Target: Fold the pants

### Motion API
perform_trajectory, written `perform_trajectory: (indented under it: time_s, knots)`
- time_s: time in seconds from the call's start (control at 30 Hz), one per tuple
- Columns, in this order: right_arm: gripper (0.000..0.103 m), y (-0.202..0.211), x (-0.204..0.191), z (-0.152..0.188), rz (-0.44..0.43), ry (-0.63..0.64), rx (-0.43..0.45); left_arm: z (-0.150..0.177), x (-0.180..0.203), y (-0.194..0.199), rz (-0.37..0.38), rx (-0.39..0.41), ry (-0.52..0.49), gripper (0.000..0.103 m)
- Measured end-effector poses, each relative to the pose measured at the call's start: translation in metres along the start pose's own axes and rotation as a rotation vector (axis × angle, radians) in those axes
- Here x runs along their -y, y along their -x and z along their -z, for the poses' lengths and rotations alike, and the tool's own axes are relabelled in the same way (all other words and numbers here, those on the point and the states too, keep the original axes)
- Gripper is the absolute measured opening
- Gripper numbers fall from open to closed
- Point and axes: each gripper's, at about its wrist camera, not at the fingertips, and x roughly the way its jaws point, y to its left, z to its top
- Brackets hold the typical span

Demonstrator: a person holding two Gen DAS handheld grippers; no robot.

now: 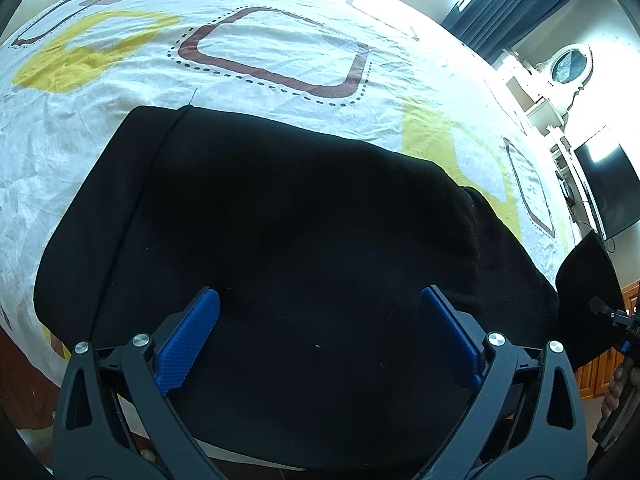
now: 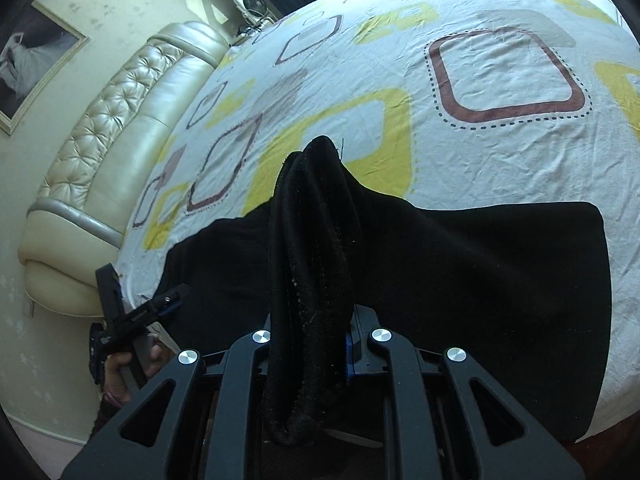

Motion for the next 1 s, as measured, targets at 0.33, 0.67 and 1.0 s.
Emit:
perform_trajectory:
  time_s: [0.33, 0.67, 1.0]
  knots:
    - [0.016, -0.052, -0.022, 0.024, 0.088, 0.043, -0.06, 0.0, 0.002, -0.002, -0.019, -0.002, -0.014, 0.1]
    - [0.016, -0.068, -0.032, 0.034, 0.155, 0.075, -0.063, 0.0, 0.002, -0.004, -0.027, -0.002, -0.016, 0.1]
    - [0.017, -0.083, -0.055, 0.044, 0.283, 0.173, -0.06, -0.001, 0.002, -0.005, -0.027, -0.002, -0.017, 0.1]
